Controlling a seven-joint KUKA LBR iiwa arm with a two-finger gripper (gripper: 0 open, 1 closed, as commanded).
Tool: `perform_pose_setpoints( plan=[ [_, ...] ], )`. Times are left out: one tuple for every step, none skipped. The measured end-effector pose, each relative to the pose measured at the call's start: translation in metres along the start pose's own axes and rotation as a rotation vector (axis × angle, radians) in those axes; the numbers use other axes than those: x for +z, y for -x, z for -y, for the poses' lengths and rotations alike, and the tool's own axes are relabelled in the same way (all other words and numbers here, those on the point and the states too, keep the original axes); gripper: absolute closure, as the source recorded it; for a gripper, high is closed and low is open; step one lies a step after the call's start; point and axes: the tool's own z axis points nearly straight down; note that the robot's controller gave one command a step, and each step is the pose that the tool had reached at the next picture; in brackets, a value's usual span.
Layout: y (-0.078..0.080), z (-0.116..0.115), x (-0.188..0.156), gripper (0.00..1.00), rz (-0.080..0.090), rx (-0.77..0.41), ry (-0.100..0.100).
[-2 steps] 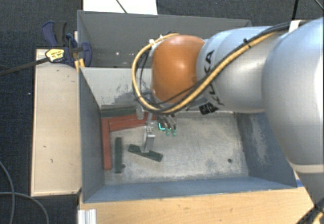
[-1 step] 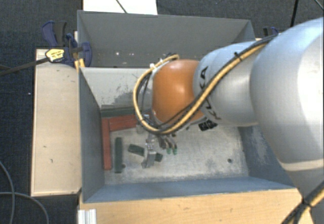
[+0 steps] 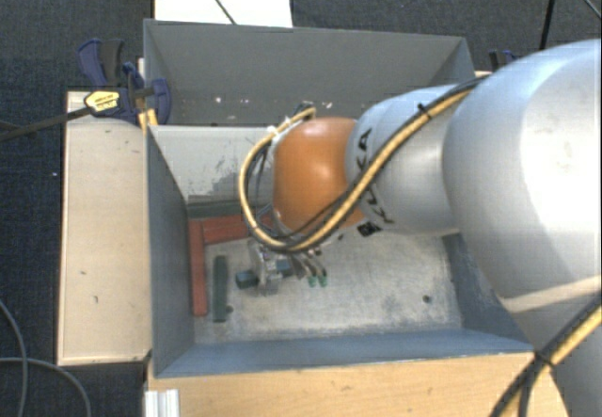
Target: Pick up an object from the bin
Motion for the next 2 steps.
perform_pose_setpoints(
  plan=[
    [0.0, 0.0, 0.0, 1.0, 0.0, 0.001, 0.0],
    [0.0, 0.0, 0.0, 1.0, 0.0, 0.0, 0.0]
  ],
)
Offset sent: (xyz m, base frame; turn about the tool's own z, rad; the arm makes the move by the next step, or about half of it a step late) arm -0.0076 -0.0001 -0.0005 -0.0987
